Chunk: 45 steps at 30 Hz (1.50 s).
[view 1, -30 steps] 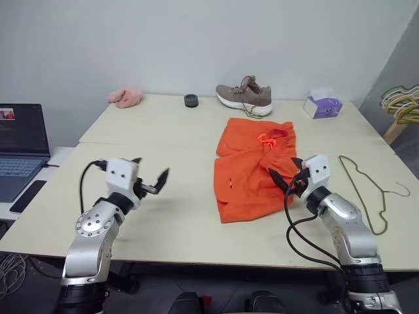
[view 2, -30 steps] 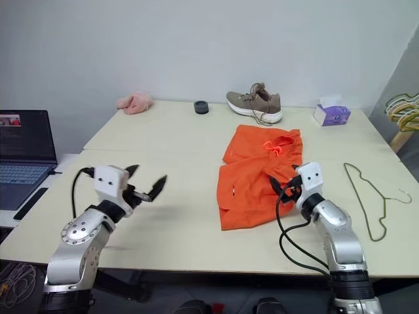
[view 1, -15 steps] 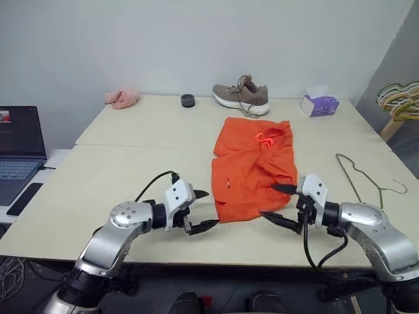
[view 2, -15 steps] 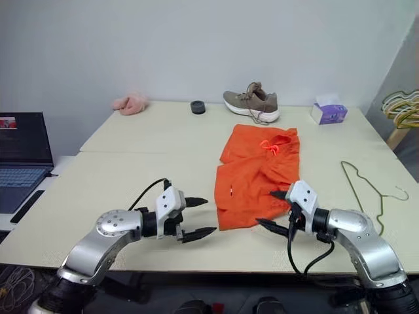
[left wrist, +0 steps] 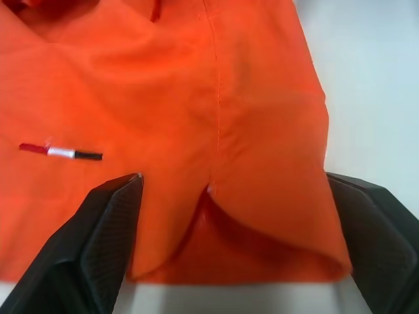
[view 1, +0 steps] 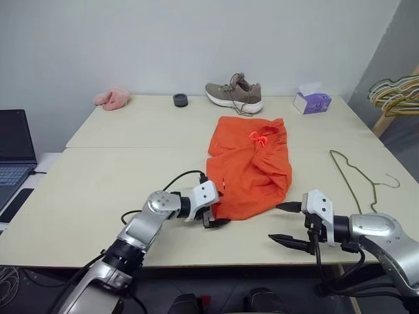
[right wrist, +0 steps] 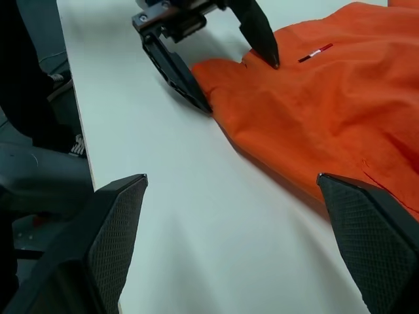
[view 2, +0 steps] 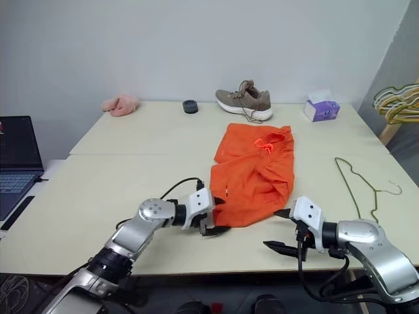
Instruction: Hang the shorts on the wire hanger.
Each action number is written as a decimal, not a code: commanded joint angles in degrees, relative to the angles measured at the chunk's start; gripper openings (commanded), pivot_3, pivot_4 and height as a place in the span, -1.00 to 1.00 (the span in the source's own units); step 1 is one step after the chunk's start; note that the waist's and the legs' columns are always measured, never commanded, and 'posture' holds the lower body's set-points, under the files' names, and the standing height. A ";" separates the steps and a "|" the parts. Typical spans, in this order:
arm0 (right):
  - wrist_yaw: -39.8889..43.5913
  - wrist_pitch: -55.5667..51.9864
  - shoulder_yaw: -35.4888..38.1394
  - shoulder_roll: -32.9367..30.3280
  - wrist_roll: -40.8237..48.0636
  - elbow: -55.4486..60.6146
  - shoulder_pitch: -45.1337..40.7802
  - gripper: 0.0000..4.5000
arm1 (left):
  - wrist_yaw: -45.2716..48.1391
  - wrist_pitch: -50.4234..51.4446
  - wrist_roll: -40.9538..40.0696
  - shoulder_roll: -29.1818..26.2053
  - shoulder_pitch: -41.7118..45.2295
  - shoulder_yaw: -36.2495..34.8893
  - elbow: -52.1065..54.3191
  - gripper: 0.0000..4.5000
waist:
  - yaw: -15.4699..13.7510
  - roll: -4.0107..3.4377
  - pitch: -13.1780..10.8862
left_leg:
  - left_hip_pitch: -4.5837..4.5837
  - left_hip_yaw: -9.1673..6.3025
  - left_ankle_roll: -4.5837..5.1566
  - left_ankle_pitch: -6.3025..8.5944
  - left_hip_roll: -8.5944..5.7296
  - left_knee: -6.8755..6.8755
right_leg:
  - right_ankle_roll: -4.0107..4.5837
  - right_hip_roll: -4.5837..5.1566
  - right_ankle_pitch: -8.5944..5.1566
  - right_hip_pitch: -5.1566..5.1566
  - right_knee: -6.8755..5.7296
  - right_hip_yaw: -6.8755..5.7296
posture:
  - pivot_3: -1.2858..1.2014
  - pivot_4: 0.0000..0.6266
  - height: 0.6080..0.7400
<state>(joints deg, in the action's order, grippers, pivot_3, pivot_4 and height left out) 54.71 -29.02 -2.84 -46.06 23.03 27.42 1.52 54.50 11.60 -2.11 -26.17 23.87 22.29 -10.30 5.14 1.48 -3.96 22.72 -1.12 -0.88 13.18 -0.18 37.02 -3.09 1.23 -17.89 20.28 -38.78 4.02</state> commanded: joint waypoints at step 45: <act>-7.55 1.56 -11.83 13.76 -20.60 -8.71 -26.66 1.00 | 1.14 2.39 -8.47 -10.50 -16.92 -14.97 16.98 -0.99 | 1.31 -0.17 -0.08 | 0.02 -0.29 -0.04 0.02 0.09 -0.04 | 0.25 0.28 0.19 0.02 -0.15 -0.07 | -0.07 -0.89 1.00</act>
<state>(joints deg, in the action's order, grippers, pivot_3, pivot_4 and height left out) 50.08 -27.39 -13.54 -33.11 4.76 18.03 -23.81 55.62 13.67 -8.98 -37.13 7.06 8.29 3.54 6.45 1.31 -4.04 22.73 -1.39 -0.92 13.20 -0.09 36.99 -2.84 1.51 -17.70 20.30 -38.93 3.96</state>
